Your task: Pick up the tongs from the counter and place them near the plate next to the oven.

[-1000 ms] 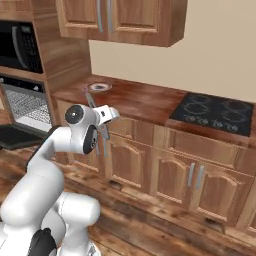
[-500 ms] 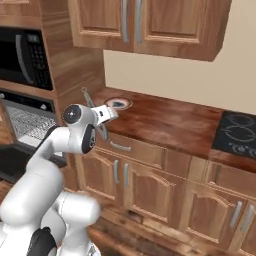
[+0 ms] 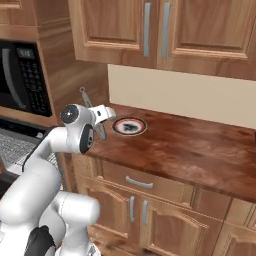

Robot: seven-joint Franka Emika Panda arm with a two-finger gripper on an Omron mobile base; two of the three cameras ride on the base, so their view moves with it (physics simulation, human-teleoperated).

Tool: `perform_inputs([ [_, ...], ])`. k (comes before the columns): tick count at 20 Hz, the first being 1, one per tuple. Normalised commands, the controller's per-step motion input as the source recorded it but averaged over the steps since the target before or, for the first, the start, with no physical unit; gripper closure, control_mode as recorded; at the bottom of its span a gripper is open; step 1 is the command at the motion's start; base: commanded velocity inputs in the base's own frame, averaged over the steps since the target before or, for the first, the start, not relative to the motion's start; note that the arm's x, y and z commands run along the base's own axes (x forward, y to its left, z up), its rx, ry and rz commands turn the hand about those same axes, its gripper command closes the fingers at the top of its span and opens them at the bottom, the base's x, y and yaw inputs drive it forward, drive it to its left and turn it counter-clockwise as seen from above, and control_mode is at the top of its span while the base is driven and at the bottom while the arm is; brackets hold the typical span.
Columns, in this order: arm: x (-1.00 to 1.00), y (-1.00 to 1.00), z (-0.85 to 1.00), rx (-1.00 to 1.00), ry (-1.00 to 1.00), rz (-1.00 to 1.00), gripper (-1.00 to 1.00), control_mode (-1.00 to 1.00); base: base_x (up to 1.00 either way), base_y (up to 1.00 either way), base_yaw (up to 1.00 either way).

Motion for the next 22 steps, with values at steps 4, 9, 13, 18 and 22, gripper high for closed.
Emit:
perform_inputs([
  [4, 0.00, 0.00, 0.00, 0.00, 0.00, 0.00, 1.00, 1.00, 0.90, 0.09, -0.31],
  [9, 0.00, 0.00, 0.00, 0.00, 0.00, 0.00, 1.00, 1.00, 0.43, -0.01, -0.34],
  [13, 0.00, 0.00, 0.00, 0.00, 0.00, 0.00, 1.00, 1.00, 0.23, -0.01, -0.30],
  [18, 0.11, -0.05, -0.08, 0.02, 0.01, -0.05, 1.00, -1.00, 0.25, -0.12, -0.21],
  [22, 0.81, -0.31, -0.54, 0.16, 0.17, -0.15, 1.00, -1.00, 0.00, 0.00, 0.00],
])
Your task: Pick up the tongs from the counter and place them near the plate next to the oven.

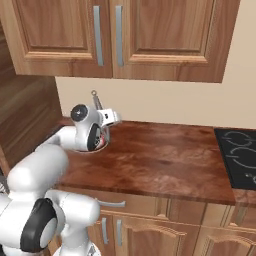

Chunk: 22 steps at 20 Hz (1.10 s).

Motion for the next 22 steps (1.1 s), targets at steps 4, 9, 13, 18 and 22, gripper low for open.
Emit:
perform_inputs([
  [4, 0.89, -0.34, -0.87, 0.17, 0.32, -0.05, 1.00, -1.00, 0.00, 0.00, 0.00],
  [9, 0.81, -0.17, -0.82, 0.15, 0.24, 0.00, 1.00, -1.00, 0.00, 0.00, 0.00],
  [13, 0.61, -0.01, -0.74, 0.02, 0.15, 0.00, 1.00, -1.00, 0.00, 0.00, 0.00],
  [18, 0.28, 0.05, -0.65, -0.01, 0.09, 0.00, 1.00, -1.00, 0.00, 0.00, 0.00],
  [22, 0.04, 0.05, -0.50, -0.01, 0.00, 0.00, 1.00, -1.00, 0.00, 0.00, 0.00],
])
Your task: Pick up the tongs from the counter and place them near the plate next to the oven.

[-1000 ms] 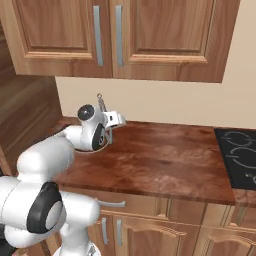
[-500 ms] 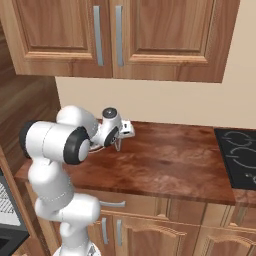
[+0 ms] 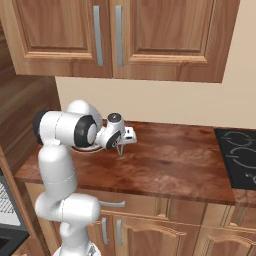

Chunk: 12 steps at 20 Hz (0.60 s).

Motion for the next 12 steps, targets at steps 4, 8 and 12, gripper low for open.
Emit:
perform_inputs([
  [4, 0.00, 0.01, -0.34, 0.00, 0.00, -0.03, 1.00, -1.00, 0.00, 0.00, 0.00],
  [8, 0.00, 0.11, -0.43, 0.00, 0.00, -0.04, 1.00, -1.00, 0.00, 0.00, 0.00],
  [12, 0.00, 0.17, -0.54, 0.00, 0.00, -0.03, 1.00, -1.00, 0.00, 0.00, 0.00],
])
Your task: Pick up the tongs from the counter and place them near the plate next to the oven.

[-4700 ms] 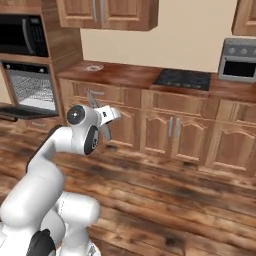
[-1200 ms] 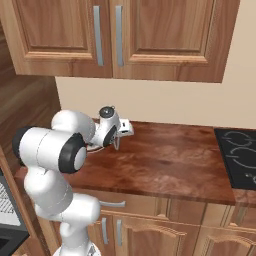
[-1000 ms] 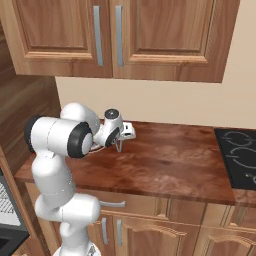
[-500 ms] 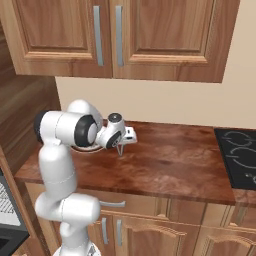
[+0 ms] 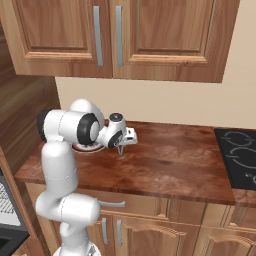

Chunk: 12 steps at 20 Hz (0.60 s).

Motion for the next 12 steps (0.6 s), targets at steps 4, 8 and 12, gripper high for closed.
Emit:
perform_inputs([
  [4, 0.00, 0.33, -0.49, 0.00, 0.00, -0.02, -1.00, -1.00, 0.00, 0.00, 0.00],
  [8, -0.05, 0.15, -0.06, 0.00, 0.00, -0.01, -1.00, -1.00, 0.00, 0.00, 0.00],
  [12, -0.34, 0.02, 0.11, 0.00, -0.05, 0.00, -1.00, -1.00, 0.00, 0.00, 0.00],
])
